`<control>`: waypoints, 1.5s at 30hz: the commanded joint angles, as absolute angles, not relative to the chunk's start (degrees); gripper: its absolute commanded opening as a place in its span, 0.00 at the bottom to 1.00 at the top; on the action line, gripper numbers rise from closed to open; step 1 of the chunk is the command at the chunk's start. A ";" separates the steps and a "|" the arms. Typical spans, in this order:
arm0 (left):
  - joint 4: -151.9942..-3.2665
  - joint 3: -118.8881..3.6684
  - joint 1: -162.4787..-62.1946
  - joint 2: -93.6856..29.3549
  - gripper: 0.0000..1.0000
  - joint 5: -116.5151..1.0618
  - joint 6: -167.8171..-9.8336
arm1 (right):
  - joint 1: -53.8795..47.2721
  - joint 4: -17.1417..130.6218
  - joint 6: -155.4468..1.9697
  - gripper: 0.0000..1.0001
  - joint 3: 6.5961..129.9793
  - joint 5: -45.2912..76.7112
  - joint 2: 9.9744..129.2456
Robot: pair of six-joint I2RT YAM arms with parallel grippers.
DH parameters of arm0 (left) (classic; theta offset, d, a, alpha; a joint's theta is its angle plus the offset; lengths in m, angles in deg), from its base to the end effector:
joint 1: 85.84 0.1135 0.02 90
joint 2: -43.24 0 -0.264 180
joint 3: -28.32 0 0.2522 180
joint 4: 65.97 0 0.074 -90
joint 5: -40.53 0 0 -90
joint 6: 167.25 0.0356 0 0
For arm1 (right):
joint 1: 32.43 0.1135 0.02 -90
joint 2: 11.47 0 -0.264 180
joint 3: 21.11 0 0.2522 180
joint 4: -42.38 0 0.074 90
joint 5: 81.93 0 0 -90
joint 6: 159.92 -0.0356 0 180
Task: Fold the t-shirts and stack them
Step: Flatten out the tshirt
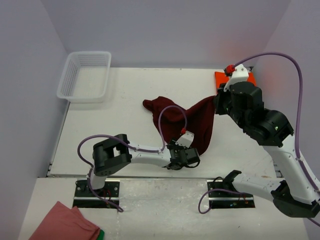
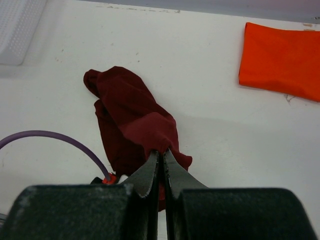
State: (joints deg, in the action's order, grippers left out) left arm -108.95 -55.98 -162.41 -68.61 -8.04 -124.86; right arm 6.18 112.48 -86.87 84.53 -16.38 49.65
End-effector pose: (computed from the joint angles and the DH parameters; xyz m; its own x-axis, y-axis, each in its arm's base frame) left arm 0.1101 -0.3597 0.1470 -0.6484 0.3312 -0.6855 0.2954 0.9393 0.1744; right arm 0.1407 0.0935 0.4756 -0.4033 0.0176 -0.9149 -0.1660 0.9818 0.0920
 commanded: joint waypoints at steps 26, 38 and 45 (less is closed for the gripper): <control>-145.55 -69.80 -169.86 -30.20 0.00 9.40 -132.27 | 6.42 103.19 -81.98 0.00 84.59 -23.39 53.05; -155.15 -95.28 -169.16 -13.54 0.00 24.09 -118.12 | -0.08 113.79 -83.11 0.00 102.51 -32.88 61.74; -155.23 -103.12 -168.72 -15.03 0.00 29.28 -110.30 | -12.90 113.72 -83.28 0.00 100.93 -27.45 62.45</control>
State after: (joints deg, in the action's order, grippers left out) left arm -153.82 -99.94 -169.06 -12.99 22.65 -116.25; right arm -8.79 113.03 -82.87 100.29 -27.83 62.85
